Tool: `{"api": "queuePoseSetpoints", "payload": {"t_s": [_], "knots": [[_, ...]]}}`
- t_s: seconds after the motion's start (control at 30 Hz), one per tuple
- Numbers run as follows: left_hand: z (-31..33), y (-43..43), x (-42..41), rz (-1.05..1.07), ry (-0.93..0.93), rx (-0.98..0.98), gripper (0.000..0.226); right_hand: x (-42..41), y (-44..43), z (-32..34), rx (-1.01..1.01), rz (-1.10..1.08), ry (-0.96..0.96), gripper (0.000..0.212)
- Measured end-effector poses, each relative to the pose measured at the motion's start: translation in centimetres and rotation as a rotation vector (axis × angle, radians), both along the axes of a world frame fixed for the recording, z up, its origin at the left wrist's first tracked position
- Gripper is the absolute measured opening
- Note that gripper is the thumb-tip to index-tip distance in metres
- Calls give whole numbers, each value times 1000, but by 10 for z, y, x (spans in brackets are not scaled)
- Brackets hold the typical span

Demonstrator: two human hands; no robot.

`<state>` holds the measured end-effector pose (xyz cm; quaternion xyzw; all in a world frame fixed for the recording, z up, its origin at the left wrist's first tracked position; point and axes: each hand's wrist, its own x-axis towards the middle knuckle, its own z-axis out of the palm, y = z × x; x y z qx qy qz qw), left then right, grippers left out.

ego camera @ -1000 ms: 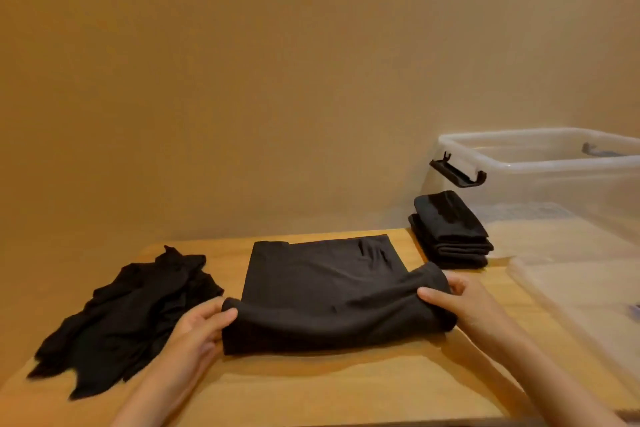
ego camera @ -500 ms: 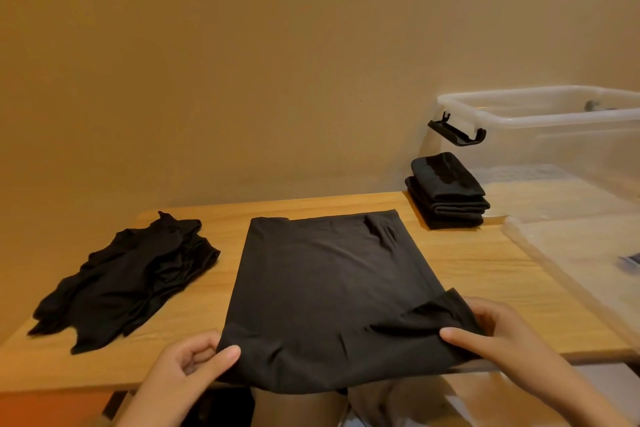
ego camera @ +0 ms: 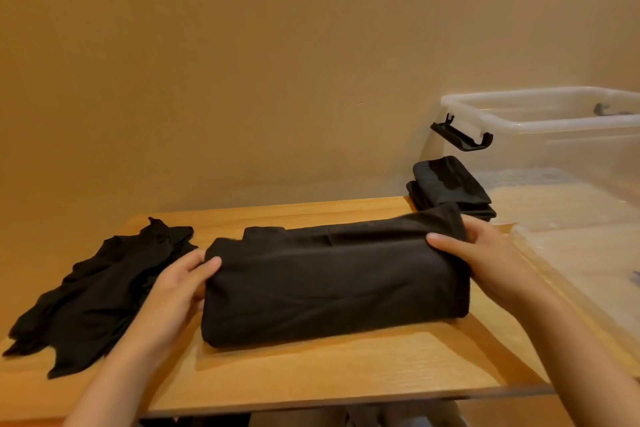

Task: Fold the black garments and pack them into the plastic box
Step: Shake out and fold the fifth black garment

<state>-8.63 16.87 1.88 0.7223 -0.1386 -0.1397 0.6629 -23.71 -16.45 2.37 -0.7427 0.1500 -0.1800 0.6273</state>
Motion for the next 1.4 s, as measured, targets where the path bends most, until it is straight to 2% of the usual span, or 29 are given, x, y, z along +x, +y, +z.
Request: {"api": "queuePoseSetpoints", "payload": {"t_s": [0.1, 0.17, 0.23, 0.37, 0.4, 0.47, 0.57, 0.67, 0.77, 0.87, 0.97, 1.03, 1.13, 1.23, 1.4], "knots": [[-21, -7, 37, -85, 73, 283, 22, 36, -21, -25, -119, -4, 279, 16], [-31, -5, 52, -118, 133, 366, 21, 44, -36, -43, -158, 5, 468, 18], [-33, -2, 61, -101, 145, 404, 21, 47, -46, -45, -192, -36, 508, 20], [-23, -22, 74, 142, -180, 639, 17, 75, -49, -33, -500, -266, 386, 24], [-18, -37, 70, 149, -264, 651, 17, 87, -46, -31, -567, -273, 363, 24], [-13, -78, 58, 46, -427, 647, 19, 111, -37, -29, -652, -210, 375, 25], [-26, -137, 41, -149, -620, 712, 35, 140, -30, -33, -727, -94, 513, 27], [-49, -156, 38, -228, -762, 794, 45, 147, -37, -40, -710, -100, 515, 16], [-63, -152, 40, -300, -727, 780, 51, 144, -48, -47, -639, -151, 424, 12], [-67, -152, 41, -347, -734, 782, 51, 145, -50, -49, -603, -116, 414, 8], [-64, -154, 42, -361, -745, 768, 40, 143, -55, -42, -458, -29, 389, 5], [-63, -153, 42, -353, -746, 738, 27, 136, -60, -38, -392, 51, 427, 15], [-63, -152, 41, -363, -735, 691, 13, 134, -59, -41, -434, 89, 485, 12], [-63, -154, 42, -367, -742, 654, 19, 137, -55, -46, -501, 21, 471, 2], [-60, -148, 47, -282, -737, 643, 18, 134, -58, -46, -680, -152, 435, 7]]}}
